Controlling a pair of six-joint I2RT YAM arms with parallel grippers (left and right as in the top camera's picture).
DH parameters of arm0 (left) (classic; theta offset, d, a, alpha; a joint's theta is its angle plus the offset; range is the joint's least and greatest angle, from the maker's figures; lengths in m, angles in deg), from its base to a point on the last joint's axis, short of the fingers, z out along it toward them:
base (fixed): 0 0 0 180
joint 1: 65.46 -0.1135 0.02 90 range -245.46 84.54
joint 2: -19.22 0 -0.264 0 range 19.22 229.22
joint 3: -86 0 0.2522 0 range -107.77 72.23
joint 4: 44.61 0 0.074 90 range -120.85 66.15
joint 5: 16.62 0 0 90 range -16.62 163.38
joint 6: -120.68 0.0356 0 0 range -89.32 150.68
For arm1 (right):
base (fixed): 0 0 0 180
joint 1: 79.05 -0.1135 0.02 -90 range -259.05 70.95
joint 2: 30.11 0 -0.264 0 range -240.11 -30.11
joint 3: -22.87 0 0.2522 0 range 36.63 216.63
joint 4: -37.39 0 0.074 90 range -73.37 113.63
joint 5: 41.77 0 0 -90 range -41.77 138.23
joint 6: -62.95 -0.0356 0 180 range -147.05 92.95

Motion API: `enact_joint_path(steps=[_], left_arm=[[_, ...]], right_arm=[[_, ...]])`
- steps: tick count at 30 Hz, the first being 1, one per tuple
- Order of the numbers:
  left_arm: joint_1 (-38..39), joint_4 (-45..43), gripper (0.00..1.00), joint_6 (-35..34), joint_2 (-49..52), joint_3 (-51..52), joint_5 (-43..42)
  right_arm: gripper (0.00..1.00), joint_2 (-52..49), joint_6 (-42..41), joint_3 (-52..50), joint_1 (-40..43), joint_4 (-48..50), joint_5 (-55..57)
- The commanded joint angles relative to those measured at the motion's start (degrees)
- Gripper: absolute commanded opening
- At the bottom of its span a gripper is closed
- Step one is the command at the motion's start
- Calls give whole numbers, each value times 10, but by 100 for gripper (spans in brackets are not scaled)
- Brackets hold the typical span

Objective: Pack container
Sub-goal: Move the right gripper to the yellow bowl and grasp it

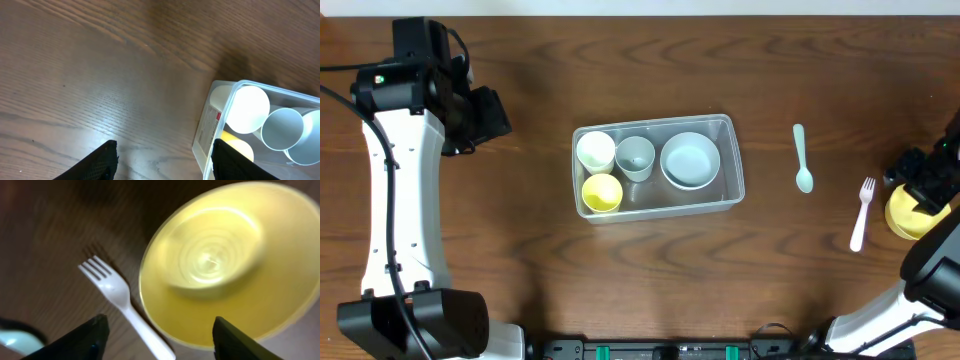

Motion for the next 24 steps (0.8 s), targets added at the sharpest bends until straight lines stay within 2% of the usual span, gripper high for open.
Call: enact_joint_path(steps=[1, 3, 8, 9, 17, 24], left_arm=[[-2, 2, 61, -3, 0, 3, 3], [-1, 2, 61, -3, 0, 3, 3], [-2, 4, 61, -3, 0, 3, 3], [-2, 4, 61, -3, 0, 3, 3], [-2, 3, 61, -3, 0, 3, 3], [-2, 3, 61, -3, 0, 3, 3]], right_arm=[[62, -15, -5, -18, 4, 12, -2], [54, -21, -2, -24, 4, 16, -2], [22, -33, -1, -27, 4, 20, -1], [18, -33, -1, -27, 4, 20, -1], [1, -33, -1, -27, 4, 20, 0], [1, -25, 4, -10, 2, 14, -25]])
